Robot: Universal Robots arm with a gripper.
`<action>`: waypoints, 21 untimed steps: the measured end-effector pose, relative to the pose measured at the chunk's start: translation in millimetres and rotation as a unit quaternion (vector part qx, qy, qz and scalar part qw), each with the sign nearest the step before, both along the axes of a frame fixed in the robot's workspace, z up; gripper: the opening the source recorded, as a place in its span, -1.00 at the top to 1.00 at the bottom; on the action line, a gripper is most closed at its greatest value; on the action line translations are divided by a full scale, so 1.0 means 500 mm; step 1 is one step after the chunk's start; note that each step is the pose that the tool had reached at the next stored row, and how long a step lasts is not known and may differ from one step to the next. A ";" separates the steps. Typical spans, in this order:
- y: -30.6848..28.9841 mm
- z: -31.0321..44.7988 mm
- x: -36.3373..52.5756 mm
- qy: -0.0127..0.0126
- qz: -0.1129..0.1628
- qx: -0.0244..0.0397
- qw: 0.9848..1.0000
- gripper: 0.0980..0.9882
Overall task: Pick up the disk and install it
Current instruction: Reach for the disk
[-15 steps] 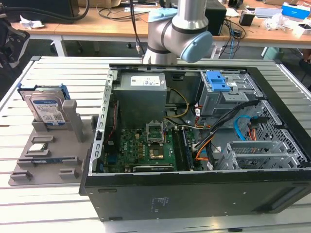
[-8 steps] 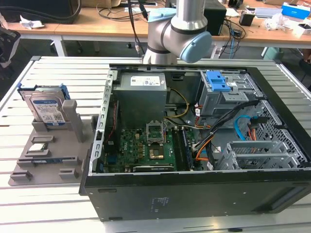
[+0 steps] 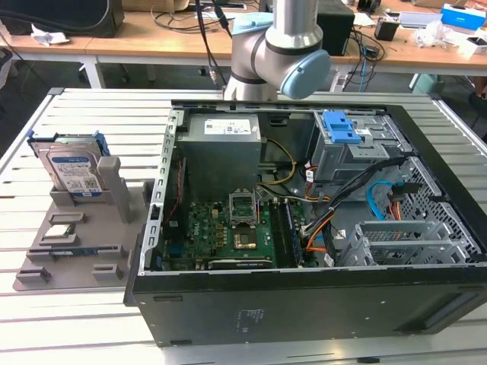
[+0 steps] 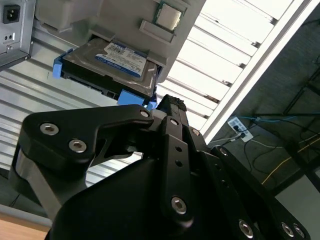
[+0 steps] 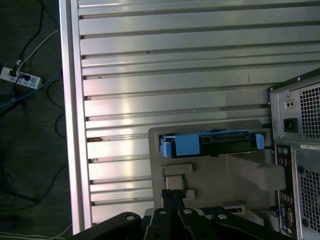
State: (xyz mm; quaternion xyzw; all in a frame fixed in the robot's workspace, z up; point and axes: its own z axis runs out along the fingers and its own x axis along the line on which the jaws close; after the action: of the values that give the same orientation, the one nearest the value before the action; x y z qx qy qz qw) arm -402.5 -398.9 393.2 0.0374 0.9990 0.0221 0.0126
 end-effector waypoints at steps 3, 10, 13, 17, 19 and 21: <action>0.000 0.000 -0.012 0.000 0.000 0.000 1.000 0.98; 0.000 0.000 -0.041 0.000 0.000 0.000 1.000 0.98; 0.000 0.000 -0.055 0.000 0.000 0.000 1.000 0.98; 0.000 0.000 -0.078 0.000 0.000 0.000 1.000 0.98; 0.000 0.000 -0.089 0.000 0.000 0.000 1.000 0.98; 0.000 0.000 -0.101 0.000 0.000 0.000 1.000 0.98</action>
State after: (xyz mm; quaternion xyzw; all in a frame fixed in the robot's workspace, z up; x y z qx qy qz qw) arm -453.2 -398.8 393.3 0.0374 0.9990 0.0221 0.0126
